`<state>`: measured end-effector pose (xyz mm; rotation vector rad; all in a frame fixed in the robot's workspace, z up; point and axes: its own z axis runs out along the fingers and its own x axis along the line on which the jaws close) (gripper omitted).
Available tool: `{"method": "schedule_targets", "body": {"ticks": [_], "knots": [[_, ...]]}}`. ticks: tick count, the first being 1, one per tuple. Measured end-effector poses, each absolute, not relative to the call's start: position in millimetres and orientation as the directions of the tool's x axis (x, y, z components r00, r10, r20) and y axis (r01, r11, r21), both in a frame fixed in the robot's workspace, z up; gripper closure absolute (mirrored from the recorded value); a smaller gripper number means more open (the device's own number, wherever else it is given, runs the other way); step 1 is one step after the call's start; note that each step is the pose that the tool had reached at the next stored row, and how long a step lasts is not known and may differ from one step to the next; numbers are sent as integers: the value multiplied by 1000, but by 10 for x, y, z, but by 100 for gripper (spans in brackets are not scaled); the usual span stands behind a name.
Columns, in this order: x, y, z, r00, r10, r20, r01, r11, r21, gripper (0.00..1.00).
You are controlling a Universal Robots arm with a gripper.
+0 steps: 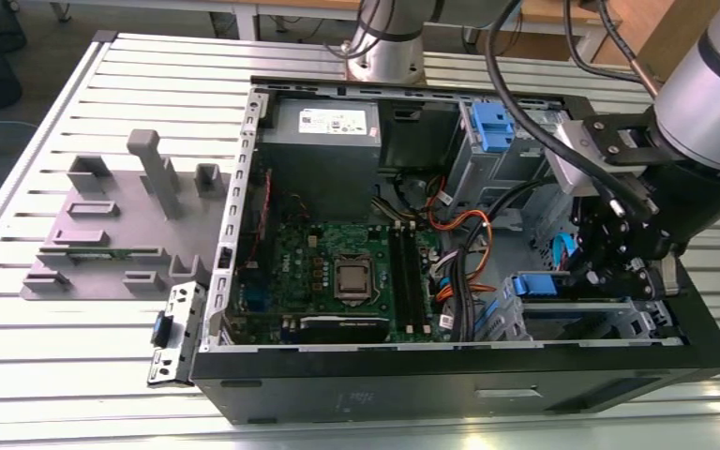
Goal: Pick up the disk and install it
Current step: 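Insert the second disk wire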
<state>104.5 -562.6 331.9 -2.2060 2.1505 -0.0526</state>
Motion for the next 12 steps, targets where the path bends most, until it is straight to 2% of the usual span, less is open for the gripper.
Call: {"method": "schedule_targets", "body": {"ticks": [12], "knots": [[1045, -5626, 3434, 26, -1000, -18, -997, -25, -67, 76]]}}
